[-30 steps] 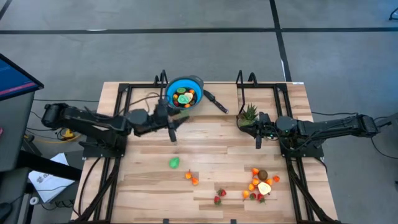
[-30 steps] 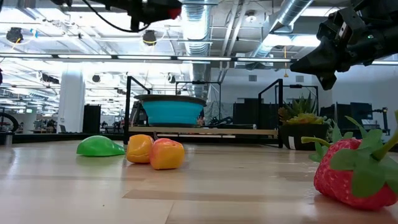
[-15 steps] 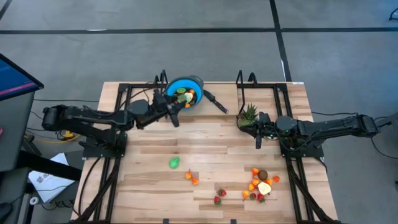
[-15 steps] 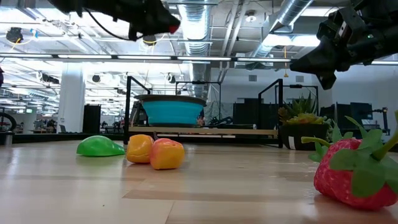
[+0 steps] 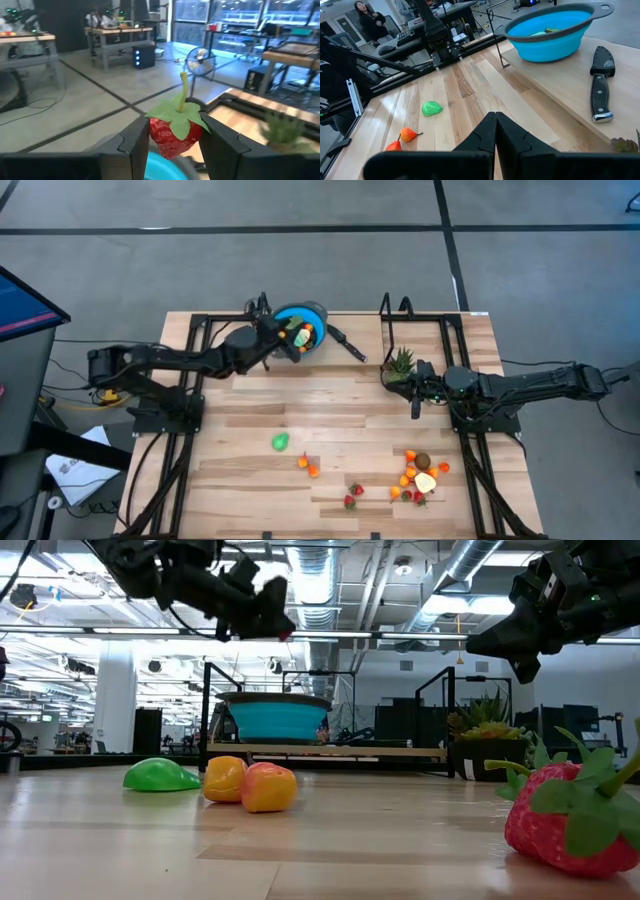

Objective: Pick & Place Fruit
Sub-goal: Put the strawberry into the basket, then put the avocado into the basket

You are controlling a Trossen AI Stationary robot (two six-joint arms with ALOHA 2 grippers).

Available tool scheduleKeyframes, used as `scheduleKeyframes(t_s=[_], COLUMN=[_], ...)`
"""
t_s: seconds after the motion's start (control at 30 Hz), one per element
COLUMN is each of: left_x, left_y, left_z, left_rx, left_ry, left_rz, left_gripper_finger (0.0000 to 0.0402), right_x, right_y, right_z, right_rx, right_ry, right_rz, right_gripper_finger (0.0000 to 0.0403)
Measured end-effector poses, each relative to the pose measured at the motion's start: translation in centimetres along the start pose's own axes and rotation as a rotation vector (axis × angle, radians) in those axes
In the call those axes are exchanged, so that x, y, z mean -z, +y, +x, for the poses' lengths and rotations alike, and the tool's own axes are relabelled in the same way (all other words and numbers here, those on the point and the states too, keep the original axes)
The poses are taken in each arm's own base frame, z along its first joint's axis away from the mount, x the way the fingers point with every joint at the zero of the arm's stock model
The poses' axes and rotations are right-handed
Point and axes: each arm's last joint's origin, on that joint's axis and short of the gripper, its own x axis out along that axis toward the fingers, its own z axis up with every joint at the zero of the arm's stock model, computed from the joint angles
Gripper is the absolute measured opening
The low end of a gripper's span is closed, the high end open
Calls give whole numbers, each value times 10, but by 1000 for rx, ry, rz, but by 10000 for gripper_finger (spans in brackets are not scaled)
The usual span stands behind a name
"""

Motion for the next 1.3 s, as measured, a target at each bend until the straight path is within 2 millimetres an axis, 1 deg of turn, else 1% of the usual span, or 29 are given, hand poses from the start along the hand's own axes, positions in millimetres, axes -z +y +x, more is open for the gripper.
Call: scheduleKeyframes(t_s=[0.17, 0.43, 0.57, 0.67, 0.9, 1.03, 1.17, 1.3], left_x=[10, 18, 23, 23, 23, 23, 23, 23], left_y=[9, 16, 16, 16, 16, 16, 15, 12], left_z=[12, 20, 22, 22, 22, 22, 22, 21], left_rx=[-46, -81, -83, -82, -82, -81, -79, -69], left_ry=[27, 51, 67, 68, 66, 66, 66, 66], left_rz=[13, 23, 31, 32, 31, 31, 31, 28], left_gripper_finger=[143, 144, 146, 157, 207, 227, 233, 225], right_x=[0, 0, 0, 0, 0, 0, 0, 0], right_y=[0, 0, 0, 0, 0, 0, 0, 0], right_z=[0, 0, 0, 0, 0, 0, 0, 0], right_rx=[0, 1, 1, 1, 1, 1, 1, 1], right_ry=[0, 3, 3, 3, 3, 3, 3, 3], right_rz=[0, -1, -1, -1, -1, -1, 0, 0], right_gripper_finger=[1, 1, 1, 1, 1, 1, 1, 1])
